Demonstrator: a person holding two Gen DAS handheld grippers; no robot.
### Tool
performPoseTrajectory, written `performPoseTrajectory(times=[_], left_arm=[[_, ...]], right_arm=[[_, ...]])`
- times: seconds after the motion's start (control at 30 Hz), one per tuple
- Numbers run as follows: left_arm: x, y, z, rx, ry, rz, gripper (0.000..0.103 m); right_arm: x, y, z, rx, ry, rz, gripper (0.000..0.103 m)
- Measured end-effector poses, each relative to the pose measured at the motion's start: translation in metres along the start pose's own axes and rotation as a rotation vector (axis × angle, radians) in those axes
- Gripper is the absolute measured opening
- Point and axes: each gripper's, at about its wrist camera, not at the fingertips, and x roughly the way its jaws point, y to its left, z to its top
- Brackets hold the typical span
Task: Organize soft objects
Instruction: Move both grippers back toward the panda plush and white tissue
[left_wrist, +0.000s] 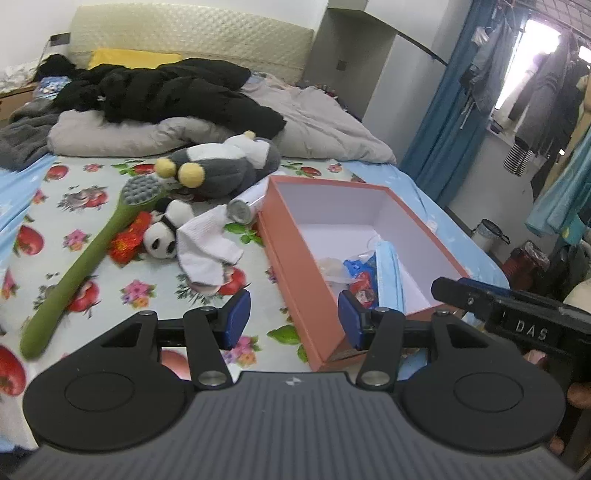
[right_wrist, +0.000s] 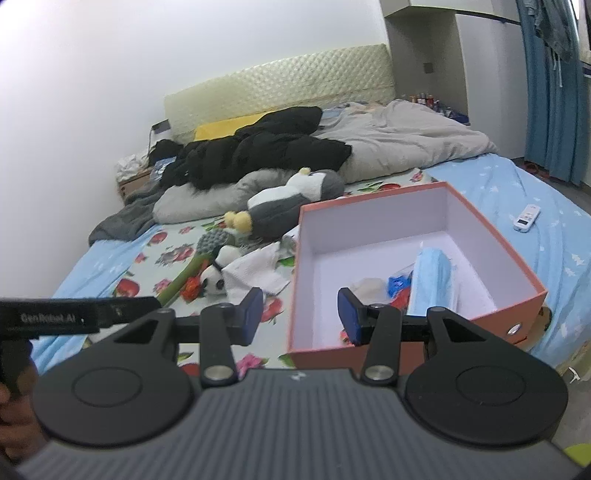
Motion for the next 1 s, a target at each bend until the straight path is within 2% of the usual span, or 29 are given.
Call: performPoseTrajectory(times=[0.23,0.5,0.77,1.0], left_arm=[[-0.032,0.019,-0.019,-0.053,-0.004,0.052,0.059],[-0.046,0.055,-0.037,-0.123,-0.007,0.119,0.063],[-0.033,0.091,-0.035,-0.165,-0.035,0.165,0.076],[0.003,0.127,-0.025,-0.196,-0.058,0.224,0.078]], right_arm=[[-0.004,0.035,-0.017,-0.029,0.049,0.072,0.048],[0.006,0.063,-0.026,-0.054,0.094,0.091,0.048],[0.038,0.078,-0.026,-0.049,0.127,0.092,0.048],[0.083,0.091,-0.020,-0.083,0.163,0.107,0.048]])
